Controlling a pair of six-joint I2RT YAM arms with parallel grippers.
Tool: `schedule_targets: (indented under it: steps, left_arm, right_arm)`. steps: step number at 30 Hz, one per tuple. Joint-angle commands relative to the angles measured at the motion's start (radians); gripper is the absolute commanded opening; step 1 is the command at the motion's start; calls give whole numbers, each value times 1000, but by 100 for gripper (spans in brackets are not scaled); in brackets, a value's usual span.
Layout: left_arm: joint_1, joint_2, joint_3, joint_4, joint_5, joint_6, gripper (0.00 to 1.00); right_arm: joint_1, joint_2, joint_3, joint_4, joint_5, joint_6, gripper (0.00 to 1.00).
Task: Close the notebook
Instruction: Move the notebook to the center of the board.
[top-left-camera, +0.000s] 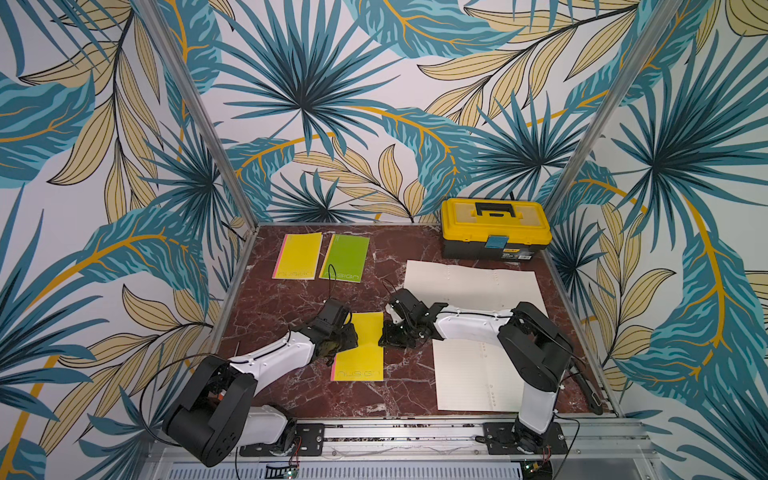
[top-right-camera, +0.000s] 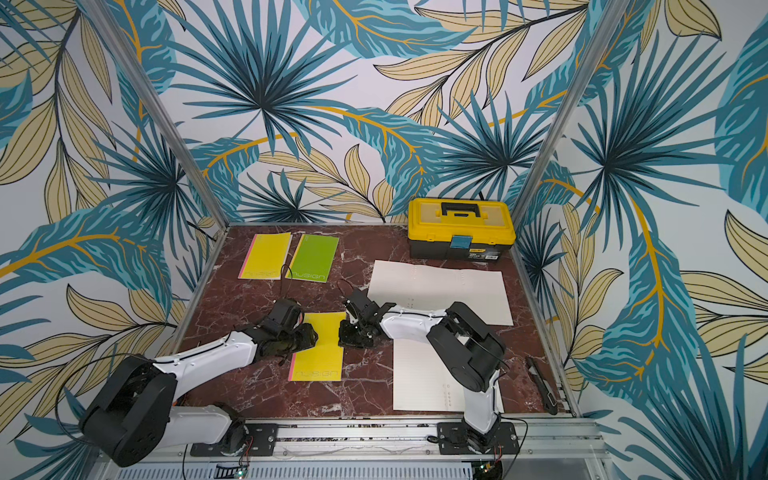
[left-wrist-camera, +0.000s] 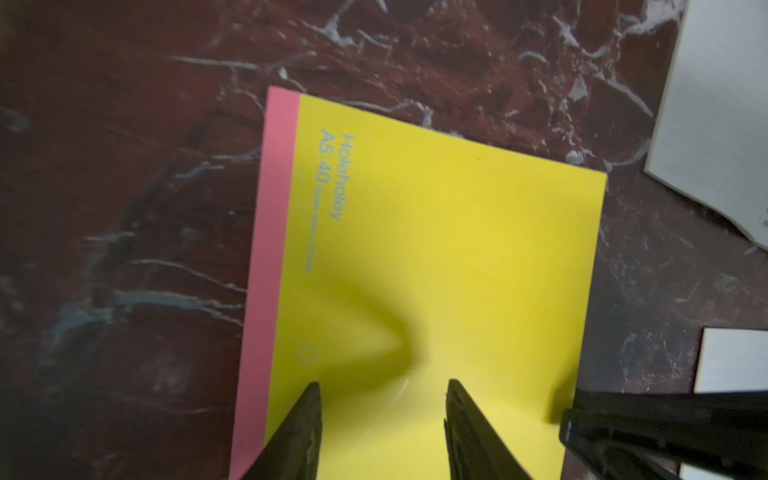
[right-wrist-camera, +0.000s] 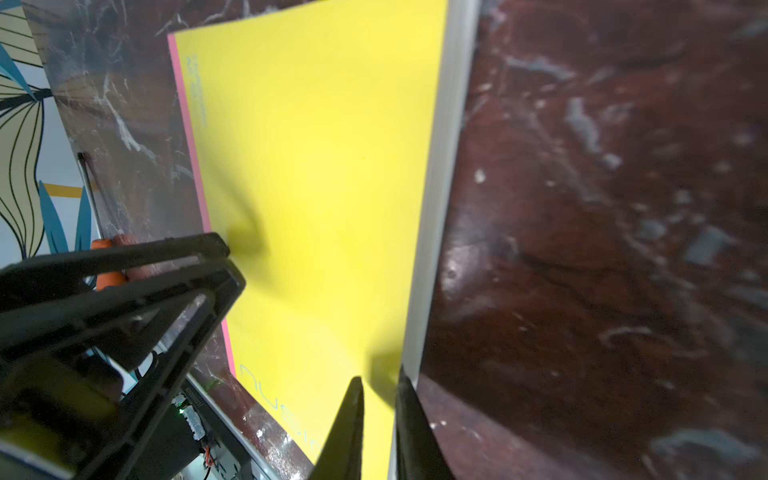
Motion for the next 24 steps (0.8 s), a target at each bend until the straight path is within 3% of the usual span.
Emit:
schedule_targets:
  steps: [1, 24]
  left_arm:
    - [47, 10, -19, -29, 14, 14, 49]
    - [336, 46, 38, -22, 93, 91, 49]
  right_arm:
    - [21, 39, 46, -7, -13, 0, 17]
    - [35, 235, 336, -198, -8, -94, 22]
